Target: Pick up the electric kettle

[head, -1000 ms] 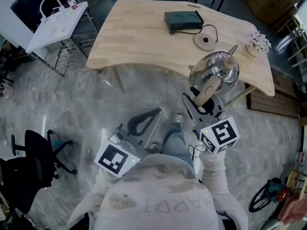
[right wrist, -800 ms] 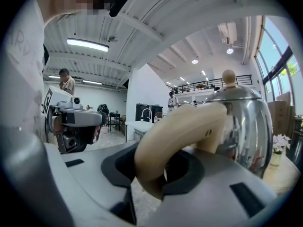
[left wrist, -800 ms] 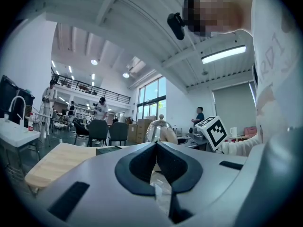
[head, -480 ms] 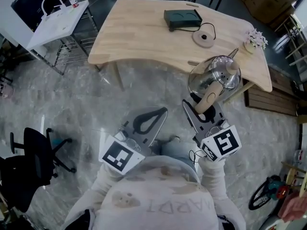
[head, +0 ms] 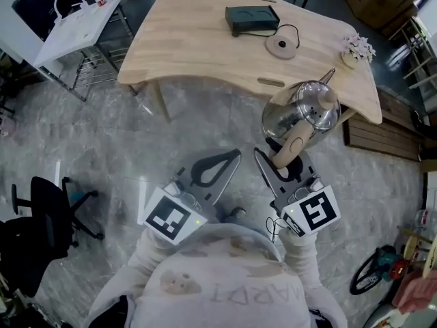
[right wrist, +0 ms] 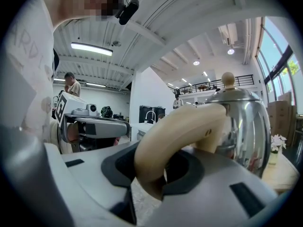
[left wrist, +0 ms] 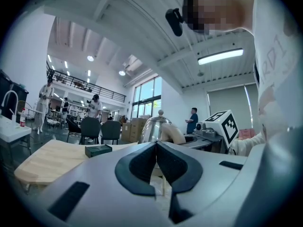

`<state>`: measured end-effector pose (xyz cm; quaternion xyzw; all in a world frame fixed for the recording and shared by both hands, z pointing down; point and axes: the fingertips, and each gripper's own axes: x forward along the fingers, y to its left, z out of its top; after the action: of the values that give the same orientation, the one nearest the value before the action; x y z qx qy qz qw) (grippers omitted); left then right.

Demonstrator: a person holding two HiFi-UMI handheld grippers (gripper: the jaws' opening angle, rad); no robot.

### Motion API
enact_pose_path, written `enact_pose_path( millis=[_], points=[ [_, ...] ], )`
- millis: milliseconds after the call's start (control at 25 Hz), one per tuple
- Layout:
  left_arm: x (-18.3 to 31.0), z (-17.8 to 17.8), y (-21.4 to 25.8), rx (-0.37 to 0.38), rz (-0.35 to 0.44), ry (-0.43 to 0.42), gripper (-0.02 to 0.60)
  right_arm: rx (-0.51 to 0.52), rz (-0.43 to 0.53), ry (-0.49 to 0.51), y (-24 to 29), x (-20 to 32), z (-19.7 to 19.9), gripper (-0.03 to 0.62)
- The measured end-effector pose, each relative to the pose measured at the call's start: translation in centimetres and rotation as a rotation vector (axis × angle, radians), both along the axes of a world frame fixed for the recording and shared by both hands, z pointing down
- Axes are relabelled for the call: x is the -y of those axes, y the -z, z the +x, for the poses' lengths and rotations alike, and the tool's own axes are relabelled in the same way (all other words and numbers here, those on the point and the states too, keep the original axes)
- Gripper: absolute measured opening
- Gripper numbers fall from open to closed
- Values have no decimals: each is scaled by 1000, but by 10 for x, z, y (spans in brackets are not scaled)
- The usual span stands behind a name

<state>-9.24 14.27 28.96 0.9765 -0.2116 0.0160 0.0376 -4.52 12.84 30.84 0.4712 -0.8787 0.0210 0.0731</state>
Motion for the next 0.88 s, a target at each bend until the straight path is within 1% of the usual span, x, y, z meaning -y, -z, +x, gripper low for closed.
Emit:
enact_pose_path(
  millis=[160, 280, 600, 880],
  points=[
    [-28, 25, 3, -2, 4, -14, 12, 16, 6, 13, 4, -30, 13, 118],
    [-38, 36, 5, -4, 14, -18, 12, 24, 14, 24, 6, -41, 18, 117],
    [-31, 36, 13, -8, 23, -6, 12, 27, 24, 28, 14, -46, 16, 117],
    [-43, 39, 19, -14, 42, -11, 12, 19, 39, 22, 21, -69, 17, 117]
  ],
)
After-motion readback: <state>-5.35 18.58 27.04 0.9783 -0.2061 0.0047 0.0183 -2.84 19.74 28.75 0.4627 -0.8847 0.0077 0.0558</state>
